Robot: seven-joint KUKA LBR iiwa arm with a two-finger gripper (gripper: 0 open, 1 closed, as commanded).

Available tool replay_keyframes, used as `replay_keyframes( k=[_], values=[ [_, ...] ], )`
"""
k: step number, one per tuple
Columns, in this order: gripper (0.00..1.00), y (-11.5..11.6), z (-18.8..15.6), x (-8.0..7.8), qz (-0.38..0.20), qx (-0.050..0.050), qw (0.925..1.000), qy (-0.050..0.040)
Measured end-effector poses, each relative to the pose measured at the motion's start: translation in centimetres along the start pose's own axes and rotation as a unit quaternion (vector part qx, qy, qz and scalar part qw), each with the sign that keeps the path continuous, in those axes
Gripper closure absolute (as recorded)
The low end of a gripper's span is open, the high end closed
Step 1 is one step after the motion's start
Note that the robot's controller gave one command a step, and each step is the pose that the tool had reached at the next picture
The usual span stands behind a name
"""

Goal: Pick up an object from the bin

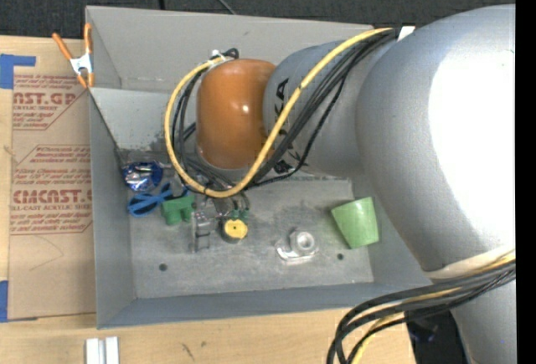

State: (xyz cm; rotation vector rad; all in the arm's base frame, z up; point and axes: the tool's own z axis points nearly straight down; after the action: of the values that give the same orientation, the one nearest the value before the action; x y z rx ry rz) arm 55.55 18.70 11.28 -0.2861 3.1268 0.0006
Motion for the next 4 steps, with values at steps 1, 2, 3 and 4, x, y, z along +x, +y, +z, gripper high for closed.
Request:
replay_keyframes(
  k=[1,2,3,4],
  values=[
    [0.00,6.5,4.5,1.2,-0.062,-0.001,0.9981,0.0019],
    [1.00,6.2,4.3,1.0,-0.059,0.000,0.9982,0.0005],
    [1.00,6.4,-17.9,4.3,-0.067,-0.001,0.9978,-0.0050],
    [1.00,3.0,-9.5,-0.6,-0.214,0.000,0.9768,0.0013]
  ],
)
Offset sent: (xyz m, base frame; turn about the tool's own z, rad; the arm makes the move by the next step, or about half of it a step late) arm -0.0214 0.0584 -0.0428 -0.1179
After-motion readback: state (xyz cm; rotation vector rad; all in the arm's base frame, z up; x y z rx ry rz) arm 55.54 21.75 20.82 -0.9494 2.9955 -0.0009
